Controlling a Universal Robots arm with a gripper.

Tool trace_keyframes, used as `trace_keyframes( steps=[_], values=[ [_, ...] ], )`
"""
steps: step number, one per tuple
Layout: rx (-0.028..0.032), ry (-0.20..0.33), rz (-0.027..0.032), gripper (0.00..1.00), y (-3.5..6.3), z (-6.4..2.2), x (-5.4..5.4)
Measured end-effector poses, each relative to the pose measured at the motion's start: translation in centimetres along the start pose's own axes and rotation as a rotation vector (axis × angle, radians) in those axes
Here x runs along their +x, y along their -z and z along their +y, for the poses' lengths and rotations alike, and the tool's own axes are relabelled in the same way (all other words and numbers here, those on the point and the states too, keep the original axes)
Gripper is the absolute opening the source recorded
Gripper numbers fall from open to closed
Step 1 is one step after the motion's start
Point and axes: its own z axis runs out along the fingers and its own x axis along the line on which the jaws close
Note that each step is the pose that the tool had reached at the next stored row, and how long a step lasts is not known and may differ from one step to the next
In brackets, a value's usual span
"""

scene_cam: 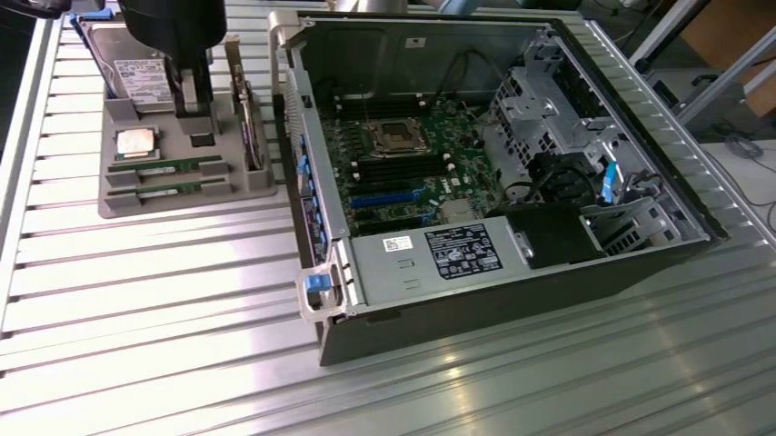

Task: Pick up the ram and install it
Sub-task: 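Pick up the ram and move it above insertion slot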

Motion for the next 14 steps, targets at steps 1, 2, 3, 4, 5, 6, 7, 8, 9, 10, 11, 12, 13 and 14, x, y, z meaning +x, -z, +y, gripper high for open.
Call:
trace_keyframes(
  steps=[1, 2, 3, 4, 5, 6, 7, 8, 9, 10, 11, 12, 13, 14],
  values=[
    [0.0001, 0.000, -0.0001, 0.36, -0.04, 0.00, 0.00],
    [0.0001, 0.000, 0.0000, 0.36, -0.10, 0.00, 0.00],
    [0.0000, 0.000, 0.0000, 0.36, -0.16, 0.00, 0.01],
    [0.0001, 0.000, -0.0001, 0.36, -0.24, -0.01, 0.01],
    [0.0000, 0.000, 0.0000, 0.36, -0.31, -0.01, 0.02],
    [0.0001, 0.000, -0.0001, 0.36, -0.39, -0.01, 0.02],
    [0.0001, 0.000, -0.0001, 0.36, -0.43, -0.01, 0.02],
    [0.0001, 0.000, -0.0001, 0.36, -0.50, -0.02, 0.02],
    [0.0001, 0.000, 0.0000, 0.36, -0.55, -0.02, 0.02],
    [0.0001, 0.000, 0.0000, 0.36, -0.58, -0.02, 0.02],
    [0.0001, 0.000, 0.0000, 0.36, -0.63, -0.02, 0.03],
    [0.0001, 0.000, 0.0000, 0.36, -0.68, -0.02, 0.03],
    [0.0001, 0.000, -0.0001, 0.36, -0.74, -0.03, 0.04],
    [0.0001, 0.000, 0.0000, 0.36, -0.80, -0.03, 0.04]
  ],
)
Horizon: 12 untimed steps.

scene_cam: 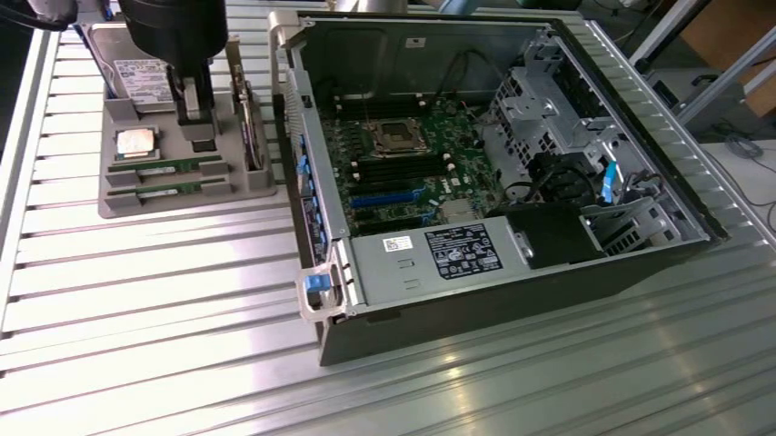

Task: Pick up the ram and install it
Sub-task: 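Pick up the ram and move it above insertion slot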

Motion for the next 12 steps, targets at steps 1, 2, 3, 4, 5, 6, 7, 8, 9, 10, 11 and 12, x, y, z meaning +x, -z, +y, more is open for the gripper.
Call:
trace_keyframes(
  steps=[1, 2, 3, 4, 5, 6, 7, 8, 9, 10, 11, 12],
  values=[
    [-0.0001, 0.000, 0.0000, 0.36, -0.07, 0.00, 0.00],
    [0.0000, 0.000, 0.0000, 0.36, -0.13, 0.00, 0.01],
    [0.0000, 0.000, 0.0000, 0.36, -0.21, 0.00, 0.01],
    [0.0000, 0.000, 0.0000, 0.36, -0.26, -0.01, 0.02],
    [0.0000, 0.000, 0.0000, 0.36, -0.30, -0.01, 0.02],
    [-0.0001, 0.000, 0.0000, 0.36, -0.33, -0.01, 0.02],
    [0.0000, 0.000, 0.0000, 0.36, -0.39, -0.01, 0.02],
    [0.0000, 0.000, 0.0000, 0.36, -0.42, -0.01, 0.03],
    [0.0001, 0.000, 0.0000, 0.36, -0.45, -0.01, 0.03],
    [0.0000, 0.000, 0.0000, 0.36, -0.50, -0.01, 0.03],
    [0.0000, 0.000, 0.0000, 0.36, -0.54, -0.02, 0.03],
    [0.0000, 0.000, 0.0000, 0.36, -0.61, -0.02, 0.04]
  ],
)
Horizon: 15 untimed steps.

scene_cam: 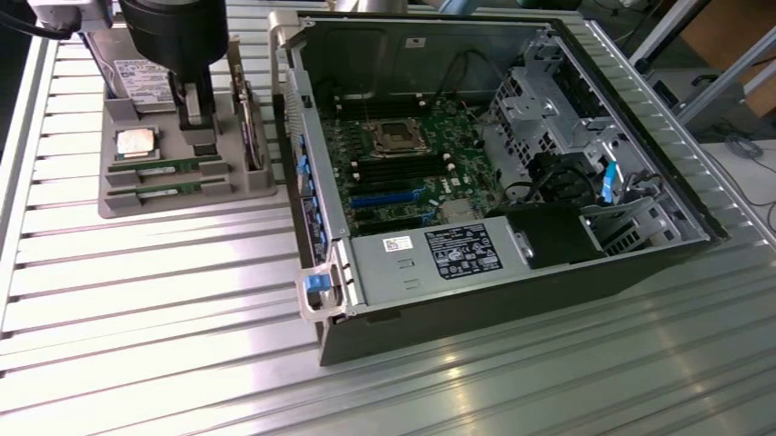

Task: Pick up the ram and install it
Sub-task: 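Pick up the ram and move it above insertion slot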

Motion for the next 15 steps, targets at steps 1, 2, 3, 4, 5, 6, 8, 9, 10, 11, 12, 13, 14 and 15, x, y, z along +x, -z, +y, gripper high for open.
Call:
trace_keyframes(
  steps=[1, 2, 3, 4, 5, 6, 8, 9, 10, 11, 12, 13, 14, 15],
  values=[
    [0.0000, 0.000, 0.0000, 0.36, -0.04, 0.00, 0.00],
    [0.0000, 0.000, 0.0000, 0.36, -0.08, 0.00, 0.01],
    [0.0000, 0.000, 0.0000, 0.36, -0.15, 0.00, 0.02],
    [0.0000, 0.000, 0.0000, 0.36, -0.18, 0.00, 0.02],
    [0.0001, 0.000, 0.0000, 0.36, -0.22, 0.00, 0.02],
    [0.0001, 0.000, 0.0000, 0.36, -0.29, -0.01, 0.02],
    [0.0001, 0.000, -0.0001, 0.36, -0.42, -0.01, 0.03],
    [0.0000, 0.000, 0.0000, 0.36, -0.49, -0.01, 0.04],
    [0.0000, 0.000, 0.0000, 0.36, -0.56, -0.01, 0.05],
    [0.0000, 0.000, 0.0000, 0.36, -0.63, -0.01, 0.06],
    [0.0001, 0.000, 0.0000, 0.36, -0.70, -0.01, 0.07],
    [0.0000, 0.000, 0.0000, 0.36, -0.76, 0.00, 0.08],
    [0.0000, 0.000, 0.0000, 0.36, -0.81, 0.03, 0.09],
    [0.0001, 0.000, 0.0000, 0.36, -0.85, 0.08, 0.09]
  ],
)
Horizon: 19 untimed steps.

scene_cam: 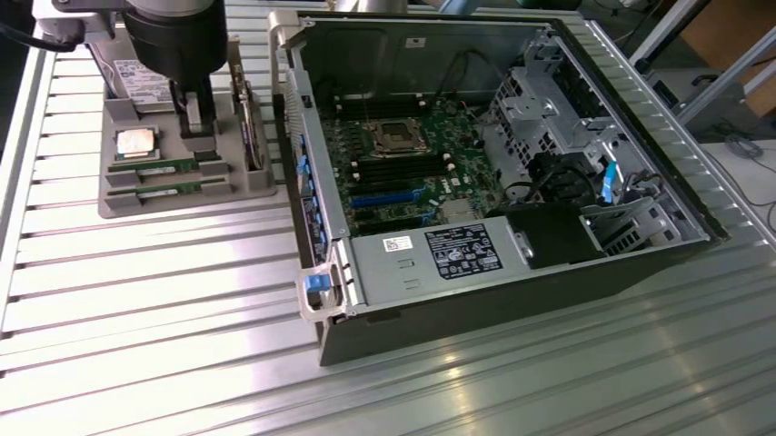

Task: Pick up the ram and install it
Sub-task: 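Pick up the ram and move it above insertion slot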

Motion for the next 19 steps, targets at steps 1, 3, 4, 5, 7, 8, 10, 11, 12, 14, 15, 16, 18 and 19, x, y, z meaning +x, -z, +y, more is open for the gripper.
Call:
trace_keyframes(
  steps=[1, 3, 4, 5, 7, 8, 10, 11, 12, 14, 15, 16, 18, 19],
  values=[
    [-0.0001, 0.000, 0.0000, 0.36, -0.05, 0.10, 0.0],
    [-0.0001, 0.000, 0.0000, 0.36, -0.22, 0.53, 0.0],
    [0.0000, 0.000, 0.0000, 0.36, -0.28, 0.80, 0.0],
    [-0.0001, 0.000, 0.0000, 0.36, -0.36, 1.14, -0.1],
    [-0.0001, 0.000, 0.0000, 0.36, -0.53, 1.68, -0.1],
    [-0.0001, 0.000, 0.0000, 0.36, -0.61, 1.89, -0.1],
    [0.0001, 0.000, -0.0001, 0.36, -0.86, 2.19, -0.1],
    [-0.0001, 0.000, 0.0000, 0.36, -1.09, 2.26, -0.1],
    [0.0000, 0.000, 0.0000, 0.36, -1.23, 2.29, -0.1],
    [-0.0002, 0.000, 0.0001, 0.36, -1.44, 2.36, -0.1],
    [-0.0001, 0.000, 0.0000, 0.36, -1.54, 2.39, -0.1],
    [-0.0001, 0.000, 0.0000, 0.36, -1.60, 2.42, -0.1],
    [-0.0001, 0.000, 0.0000, 0.36, -1.71, 2.47, -0.1],
    [0.0000, 0.000, 0.0000, 0.36, -1.76, 2.49, -0.1]
  ],
)
